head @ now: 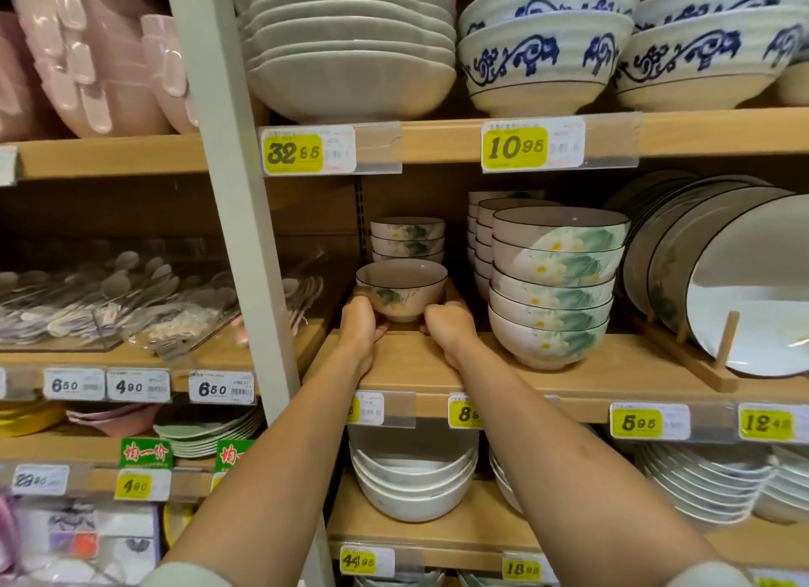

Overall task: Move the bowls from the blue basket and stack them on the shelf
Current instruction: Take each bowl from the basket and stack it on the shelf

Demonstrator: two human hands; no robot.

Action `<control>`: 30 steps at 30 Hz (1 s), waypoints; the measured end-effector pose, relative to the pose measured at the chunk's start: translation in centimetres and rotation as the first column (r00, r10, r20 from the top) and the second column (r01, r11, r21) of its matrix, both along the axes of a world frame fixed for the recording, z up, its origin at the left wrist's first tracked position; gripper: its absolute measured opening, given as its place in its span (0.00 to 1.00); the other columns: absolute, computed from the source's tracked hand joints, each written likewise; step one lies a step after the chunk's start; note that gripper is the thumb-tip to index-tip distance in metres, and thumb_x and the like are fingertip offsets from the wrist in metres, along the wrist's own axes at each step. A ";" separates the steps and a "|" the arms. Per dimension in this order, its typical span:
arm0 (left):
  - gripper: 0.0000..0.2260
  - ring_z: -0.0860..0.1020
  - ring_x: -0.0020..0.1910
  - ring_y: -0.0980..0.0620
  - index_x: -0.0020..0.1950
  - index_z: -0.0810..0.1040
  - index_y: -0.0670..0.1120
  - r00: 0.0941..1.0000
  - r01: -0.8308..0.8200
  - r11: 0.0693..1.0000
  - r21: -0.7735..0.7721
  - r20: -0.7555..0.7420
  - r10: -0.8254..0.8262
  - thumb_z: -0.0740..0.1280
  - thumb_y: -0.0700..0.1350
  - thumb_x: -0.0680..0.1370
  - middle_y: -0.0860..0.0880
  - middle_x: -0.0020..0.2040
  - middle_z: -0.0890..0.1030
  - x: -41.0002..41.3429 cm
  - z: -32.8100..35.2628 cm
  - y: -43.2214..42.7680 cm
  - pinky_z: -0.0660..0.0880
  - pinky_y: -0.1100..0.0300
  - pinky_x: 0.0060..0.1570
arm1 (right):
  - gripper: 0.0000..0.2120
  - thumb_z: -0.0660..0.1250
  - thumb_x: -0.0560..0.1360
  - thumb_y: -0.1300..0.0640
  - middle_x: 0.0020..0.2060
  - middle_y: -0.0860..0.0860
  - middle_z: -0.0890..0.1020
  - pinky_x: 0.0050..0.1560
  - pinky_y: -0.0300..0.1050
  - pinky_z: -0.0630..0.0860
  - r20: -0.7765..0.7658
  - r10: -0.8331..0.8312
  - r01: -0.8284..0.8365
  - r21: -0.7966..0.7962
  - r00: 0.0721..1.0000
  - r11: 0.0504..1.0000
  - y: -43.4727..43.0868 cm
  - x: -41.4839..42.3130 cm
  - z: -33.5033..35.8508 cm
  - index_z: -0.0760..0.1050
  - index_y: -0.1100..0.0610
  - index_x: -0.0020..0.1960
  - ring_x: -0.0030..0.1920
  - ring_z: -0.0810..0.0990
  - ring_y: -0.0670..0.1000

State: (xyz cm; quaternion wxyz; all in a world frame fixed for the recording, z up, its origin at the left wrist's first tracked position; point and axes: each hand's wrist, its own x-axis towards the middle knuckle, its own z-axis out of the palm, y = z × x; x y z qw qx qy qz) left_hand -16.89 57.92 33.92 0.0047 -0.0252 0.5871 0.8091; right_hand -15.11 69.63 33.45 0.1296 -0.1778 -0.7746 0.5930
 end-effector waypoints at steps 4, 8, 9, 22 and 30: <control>0.19 0.72 0.66 0.45 0.72 0.69 0.47 1.000 -0.013 1.000 0.026 0.003 0.013 0.52 0.43 0.81 0.44 0.70 0.72 -0.3 -0.1 -0.1 0.74 0.53 0.56 | 0.12 0.60 0.73 0.58 0.54 0.59 0.82 0.59 0.52 0.75 -0.006 0.000 0.000 0.005 1.000 1.000 -0.1 0.2 0.0 0.75 0.58 0.55 0.56 0.79 0.58; 0.18 0.73 0.59 0.51 0.70 0.68 0.47 0.999 -0.044 0.994 -0.103 -0.006 0.044 0.53 0.48 0.82 0.46 0.65 0.74 2.4 0.6 -0.1 0.73 0.53 0.62 | 0.21 0.61 0.76 0.57 0.60 0.60 0.79 0.63 0.54 0.74 -0.045 -0.010 0.011 0.033 0.999 0.999 -0.1 1.5 0.6 0.69 0.60 0.68 0.59 0.77 0.59; 0.17 0.73 0.56 0.52 0.70 0.68 0.49 0.999 -0.045 0.990 -0.131 -0.031 0.042 0.54 0.49 0.82 0.48 0.60 0.75 4.0 0.7 -0.4 0.73 0.53 0.61 | 0.23 0.61 0.77 0.57 0.62 0.58 0.78 0.63 0.53 0.73 -0.079 -0.014 0.017 0.032 0.997 0.999 -0.2 2.5 0.7 0.67 0.59 0.71 0.61 0.77 0.58; 0.14 0.84 0.43 0.48 0.51 0.80 0.40 0.967 -0.255 0.966 -0.049 -0.010 0.255 0.54 0.40 0.82 0.40 0.47 0.85 26.0 -9.9 -17.1 0.80 0.58 0.45 | 0.12 0.63 0.76 0.67 0.43 0.49 0.86 0.54 0.42 0.79 -0.228 0.285 -0.344 -0.285 0.931 0.895 -10.5 20.2 -10.7 0.82 0.55 0.47 0.50 0.84 0.48; 0.11 0.82 0.46 0.42 0.49 0.81 0.40 0.854 -0.402 0.899 -0.173 0.282 0.437 0.59 0.42 0.80 0.40 0.48 0.85 30.2 -17.9 -29.7 0.76 0.50 0.49 | 0.11 0.60 0.79 0.69 0.43 0.58 0.84 0.45 0.39 0.78 0.164 0.556 -0.491 -0.313 0.815 0.813 -22.0 23.1 -20.5 0.80 0.61 0.45 0.42 0.82 0.52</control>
